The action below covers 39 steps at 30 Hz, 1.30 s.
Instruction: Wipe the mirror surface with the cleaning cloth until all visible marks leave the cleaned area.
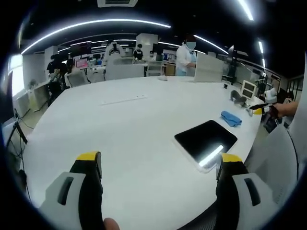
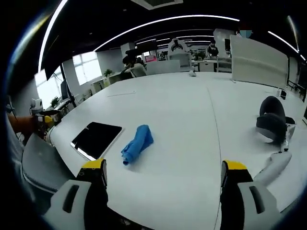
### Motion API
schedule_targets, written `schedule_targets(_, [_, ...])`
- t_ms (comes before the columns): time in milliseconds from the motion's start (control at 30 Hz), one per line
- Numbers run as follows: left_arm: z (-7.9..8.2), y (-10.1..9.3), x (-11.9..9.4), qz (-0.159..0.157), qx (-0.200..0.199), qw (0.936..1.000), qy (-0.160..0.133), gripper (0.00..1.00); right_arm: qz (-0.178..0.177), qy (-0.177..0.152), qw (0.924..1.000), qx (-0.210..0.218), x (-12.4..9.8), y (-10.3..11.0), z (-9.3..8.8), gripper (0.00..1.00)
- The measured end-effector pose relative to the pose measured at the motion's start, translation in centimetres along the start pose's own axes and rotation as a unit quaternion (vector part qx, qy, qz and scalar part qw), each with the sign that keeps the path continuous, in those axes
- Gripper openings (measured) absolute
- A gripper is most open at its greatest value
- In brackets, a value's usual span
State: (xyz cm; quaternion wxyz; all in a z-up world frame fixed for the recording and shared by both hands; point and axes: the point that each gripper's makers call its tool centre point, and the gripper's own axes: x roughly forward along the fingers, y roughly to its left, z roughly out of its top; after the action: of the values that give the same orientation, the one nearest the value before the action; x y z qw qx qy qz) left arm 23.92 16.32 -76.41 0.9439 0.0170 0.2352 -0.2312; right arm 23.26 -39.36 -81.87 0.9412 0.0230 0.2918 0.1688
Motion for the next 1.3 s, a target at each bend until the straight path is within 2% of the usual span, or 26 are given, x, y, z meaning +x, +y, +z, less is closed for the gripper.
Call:
schedule_targets(100, [-0.1,0.8,-0.3,0.012,0.002,0.9999,-0.002,0.99,-0.001,-0.003,1.0000,0.001,0.0,0.2,0.1,0.98])
schedule_targets(267, [0.5,2.1,-0.9,0.025,-0.022,0.9993,-0.016,0.99,-0.004,-0.006,1.0000,0.006,0.0,0.2,0.0,0.98])
schedule_targets(333, [0.5,1.9,-0.8,0.023,-0.016,0.9995,-0.014,0.99,-0.005,-0.009,0.9999,-0.007,-0.1,0.4,0.1,0.98])
schedule_targets(467, [0.1,1.6,-0.6,0.011,-0.018,0.9998,-0.002,0.99,-0.010,-0.006,0.9999,0.003,0.0,0.1,-0.4,0.98])
schedule_targets(567, [0.2,1.7,-0.6,0.014,-0.016,0.9997,-0.006,0.99,-0.006,-0.004,0.9998,0.021,0.0,0.3,-0.5,0.98])
schedule_targets(667, [0.1,1.5,-0.5,0.009,-0.018,0.9998,-0.004,0.99,-0.003,-0.009,0.9999,0.009,-0.1,0.3,-0.3,0.98])
schedule_targets(867, [0.7,1.3,-0.3,0.003,-0.018,0.9998,-0.010,0.99,-0.004,-0.007,0.9997,0.023,0.0,0.0,-0.5,0.98])
schedule_targets(1000, [0.8,1.2,-0.2,0.002,-0.022,0.9997,-0.012,0.99,-0.003,-0.010,0.9999,0.010,0.1,-0.1,0.0,0.98])
schedule_targets(1300, [1.2,1.0,-0.2,0.001,-0.021,0.9997,-0.014,0.99,-0.003,-0.008,0.9999,0.012,0.1,-0.4,0.0,0.98])
